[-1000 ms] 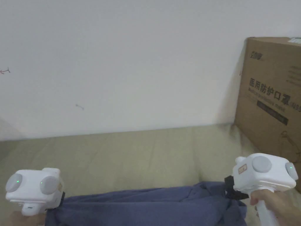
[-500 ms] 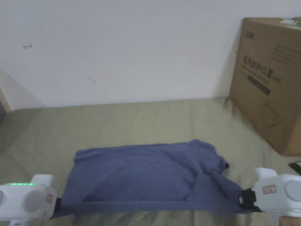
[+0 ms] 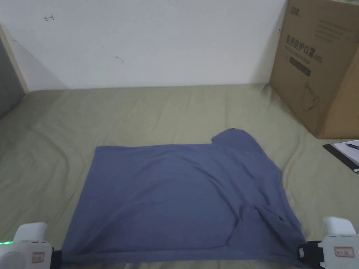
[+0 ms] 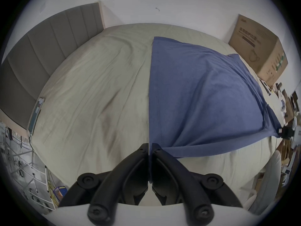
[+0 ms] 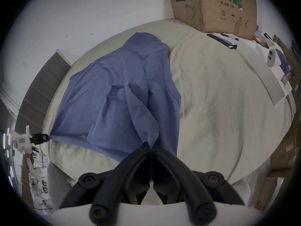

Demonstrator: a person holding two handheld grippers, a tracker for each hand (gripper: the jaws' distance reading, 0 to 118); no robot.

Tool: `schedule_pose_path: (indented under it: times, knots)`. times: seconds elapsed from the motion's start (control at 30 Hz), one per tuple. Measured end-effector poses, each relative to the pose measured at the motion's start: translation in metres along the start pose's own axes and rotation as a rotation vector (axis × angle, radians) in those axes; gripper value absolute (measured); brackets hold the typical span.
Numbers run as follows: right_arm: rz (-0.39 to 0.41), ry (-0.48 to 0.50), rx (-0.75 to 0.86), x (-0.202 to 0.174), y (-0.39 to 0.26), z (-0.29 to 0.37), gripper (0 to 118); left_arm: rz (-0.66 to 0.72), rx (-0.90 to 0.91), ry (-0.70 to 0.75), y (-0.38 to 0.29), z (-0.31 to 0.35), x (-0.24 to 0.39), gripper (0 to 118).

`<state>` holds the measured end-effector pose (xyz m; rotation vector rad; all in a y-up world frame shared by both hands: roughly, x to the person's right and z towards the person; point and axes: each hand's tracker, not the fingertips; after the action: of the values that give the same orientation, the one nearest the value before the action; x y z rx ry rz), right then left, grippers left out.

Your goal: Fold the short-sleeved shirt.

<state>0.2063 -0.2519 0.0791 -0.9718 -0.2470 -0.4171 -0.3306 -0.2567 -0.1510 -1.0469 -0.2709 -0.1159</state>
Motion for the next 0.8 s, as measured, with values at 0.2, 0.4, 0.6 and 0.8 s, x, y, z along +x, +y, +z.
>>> schedule_pose_path:
  times: [0.2,0.4,0.6,0.8]
  knots:
    - [-0.027,0.01,0.014,0.009,-0.011,0.006,0,0.006,0.001,-0.007,-0.016,0.005,0.001,1]
    - [0.018,-0.022,0.034,0.002,-0.01,0.002,85,0.009,-0.022,0.017,-0.016,0.002,0.011,87]
    - [0.034,0.039,0.107,0.0,-0.021,0.027,101,0.09,0.011,-0.102,-0.028,0.03,0.015,117]
    - [0.017,0.079,0.106,-0.007,-0.034,0.051,103,0.103,0.1,-0.144,-0.073,0.071,0.03,79]
